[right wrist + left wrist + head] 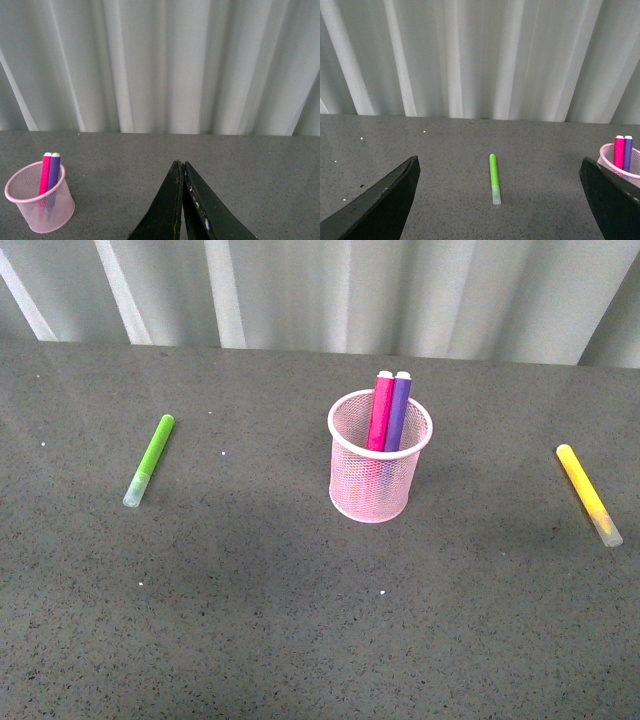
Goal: Insert purple and pink pens into pink cup
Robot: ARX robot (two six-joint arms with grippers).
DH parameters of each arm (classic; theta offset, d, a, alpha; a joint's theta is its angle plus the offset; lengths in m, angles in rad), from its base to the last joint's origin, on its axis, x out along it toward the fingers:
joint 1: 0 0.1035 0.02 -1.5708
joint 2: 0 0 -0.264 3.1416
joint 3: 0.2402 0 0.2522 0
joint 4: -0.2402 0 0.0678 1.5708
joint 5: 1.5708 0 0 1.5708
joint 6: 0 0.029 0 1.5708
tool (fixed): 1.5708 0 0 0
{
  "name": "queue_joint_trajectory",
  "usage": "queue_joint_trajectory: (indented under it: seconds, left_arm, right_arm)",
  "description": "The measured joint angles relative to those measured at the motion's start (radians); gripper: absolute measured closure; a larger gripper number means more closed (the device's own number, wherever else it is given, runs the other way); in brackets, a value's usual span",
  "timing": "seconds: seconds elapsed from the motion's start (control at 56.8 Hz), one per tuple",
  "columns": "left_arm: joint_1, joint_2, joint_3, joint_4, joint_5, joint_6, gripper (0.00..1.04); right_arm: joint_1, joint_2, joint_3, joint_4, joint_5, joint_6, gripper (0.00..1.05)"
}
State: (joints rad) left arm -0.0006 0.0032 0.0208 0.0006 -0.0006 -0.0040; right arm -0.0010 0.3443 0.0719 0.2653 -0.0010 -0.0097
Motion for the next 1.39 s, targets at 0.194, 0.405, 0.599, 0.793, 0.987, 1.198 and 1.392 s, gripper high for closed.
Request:
queue_joint_trajectory:
  seconds: [0.194, 0.405, 0.599, 0.793, 0.987, 1.198, 1.392]
  left_arm:
    - [0.000, 0.000, 0.000, 0.000, 0.000, 0.000, 0.07]
    - [0.000, 0.000, 0.000, 0.000, 0.000, 0.000, 0.07]
    - [0.000, 0.000, 0.000, 0.000, 0.000, 0.000, 0.07]
    - [0.000, 0.000, 0.000, 0.000, 0.000, 0.000, 0.07]
    - [0.000, -0.001, 0.000, 0.000, 0.000, 0.000, 0.07]
    - [0.000, -0.002, 0.000, 0.000, 0.000, 0.000, 0.07]
    - [0.000, -0.002, 0.000, 0.000, 0.000, 0.000, 0.07]
  right_arm:
    - [0.000, -0.060, -0.019, -0.032, 0.000, 0.001, 1.01]
    - [0.000, -0.118, -0.048, -0.051, 0.000, 0.005, 1.01]
    - [0.000, -0.164, -0.055, -0.081, 0.000, 0.006, 1.01]
    - [0.000, -0.337, -0.054, -0.259, 0.001, 0.007, 1.01]
    - [0.000, -0.340, -0.054, -0.264, 0.001, 0.007, 1.01]
    - [0.000, -0.340, -0.054, -0.264, 0.000, 0.007, 0.96]
    - [0.000, -0.340, -0.054, -0.264, 0.000, 0.007, 0.59]
